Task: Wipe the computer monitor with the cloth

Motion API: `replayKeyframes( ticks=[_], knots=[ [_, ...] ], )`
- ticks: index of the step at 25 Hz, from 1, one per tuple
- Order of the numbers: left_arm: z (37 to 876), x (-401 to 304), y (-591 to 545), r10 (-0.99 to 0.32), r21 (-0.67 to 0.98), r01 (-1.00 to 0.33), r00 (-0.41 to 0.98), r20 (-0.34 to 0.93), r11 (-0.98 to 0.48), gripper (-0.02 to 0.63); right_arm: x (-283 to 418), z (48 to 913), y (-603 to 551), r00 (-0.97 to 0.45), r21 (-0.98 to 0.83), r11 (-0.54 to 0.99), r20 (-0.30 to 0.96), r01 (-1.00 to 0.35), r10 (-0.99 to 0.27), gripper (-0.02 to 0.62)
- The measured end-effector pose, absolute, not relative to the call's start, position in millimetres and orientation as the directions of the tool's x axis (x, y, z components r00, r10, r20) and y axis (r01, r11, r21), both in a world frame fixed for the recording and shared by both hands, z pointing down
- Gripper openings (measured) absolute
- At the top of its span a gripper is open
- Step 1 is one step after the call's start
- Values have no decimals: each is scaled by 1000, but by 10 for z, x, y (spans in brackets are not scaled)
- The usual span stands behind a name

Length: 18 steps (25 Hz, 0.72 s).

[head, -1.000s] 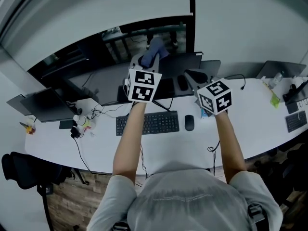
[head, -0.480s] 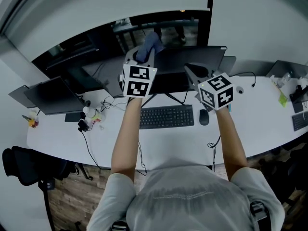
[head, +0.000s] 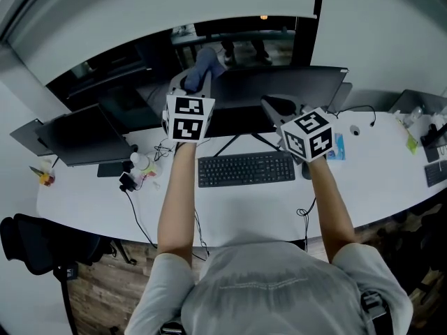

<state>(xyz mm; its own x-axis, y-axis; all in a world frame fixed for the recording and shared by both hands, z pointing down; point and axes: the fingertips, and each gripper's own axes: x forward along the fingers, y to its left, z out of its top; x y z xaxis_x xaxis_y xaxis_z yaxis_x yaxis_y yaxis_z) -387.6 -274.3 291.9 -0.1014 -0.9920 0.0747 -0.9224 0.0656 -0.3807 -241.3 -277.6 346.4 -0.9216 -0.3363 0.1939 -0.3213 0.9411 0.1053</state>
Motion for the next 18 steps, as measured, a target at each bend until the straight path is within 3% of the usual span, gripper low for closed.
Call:
replayKeyframes(
  ticks=[18],
  knots=[
    [2976, -5041, -2128, -986, -363, -924, -155, 62, 122, 55, -3327, 3428, -2300, -922, 118, 939, 184, -323, -340, 5]
  ],
)
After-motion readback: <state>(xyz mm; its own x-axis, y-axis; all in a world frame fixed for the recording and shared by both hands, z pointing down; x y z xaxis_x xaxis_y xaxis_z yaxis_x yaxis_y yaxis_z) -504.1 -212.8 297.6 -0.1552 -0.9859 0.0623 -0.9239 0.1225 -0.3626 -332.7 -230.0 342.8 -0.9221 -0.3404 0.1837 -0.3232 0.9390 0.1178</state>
